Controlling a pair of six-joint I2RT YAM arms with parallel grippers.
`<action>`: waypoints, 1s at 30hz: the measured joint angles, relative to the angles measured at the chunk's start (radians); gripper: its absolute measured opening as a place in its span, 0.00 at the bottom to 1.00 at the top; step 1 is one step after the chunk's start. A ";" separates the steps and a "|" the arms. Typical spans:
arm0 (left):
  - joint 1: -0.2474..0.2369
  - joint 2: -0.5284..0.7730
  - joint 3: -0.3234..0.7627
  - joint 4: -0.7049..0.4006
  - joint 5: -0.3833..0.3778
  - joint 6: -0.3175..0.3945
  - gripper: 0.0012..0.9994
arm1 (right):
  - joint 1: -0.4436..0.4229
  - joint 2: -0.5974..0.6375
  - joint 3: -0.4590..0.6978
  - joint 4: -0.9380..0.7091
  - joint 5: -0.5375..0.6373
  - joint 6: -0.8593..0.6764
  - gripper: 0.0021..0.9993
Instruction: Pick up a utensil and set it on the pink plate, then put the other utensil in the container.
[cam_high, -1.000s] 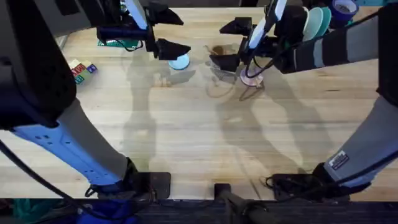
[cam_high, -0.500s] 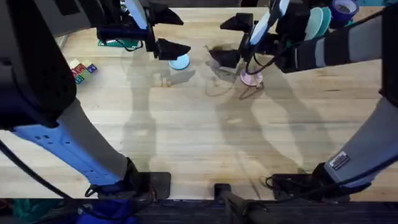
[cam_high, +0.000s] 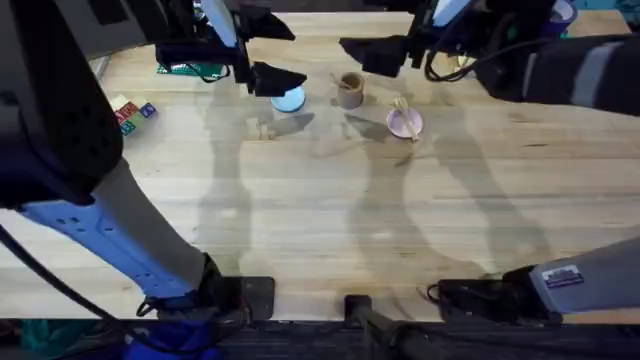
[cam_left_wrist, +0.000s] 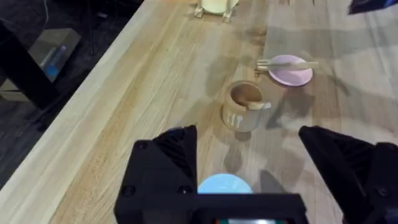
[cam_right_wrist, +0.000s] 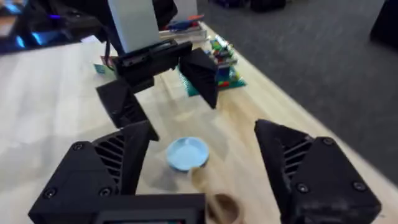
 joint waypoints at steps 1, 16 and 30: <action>0.000 0.000 0.000 0.000 0.000 0.000 0.99 | -0.002 -0.018 0.000 -0.040 0.003 0.014 1.00; 0.000 0.000 0.000 0.000 0.000 0.000 0.99 | -0.037 -0.251 0.000 -0.472 0.159 0.037 1.00; 0.001 0.000 0.000 0.003 0.041 -0.001 0.99 | -0.037 -0.258 0.000 -0.715 0.253 0.046 1.00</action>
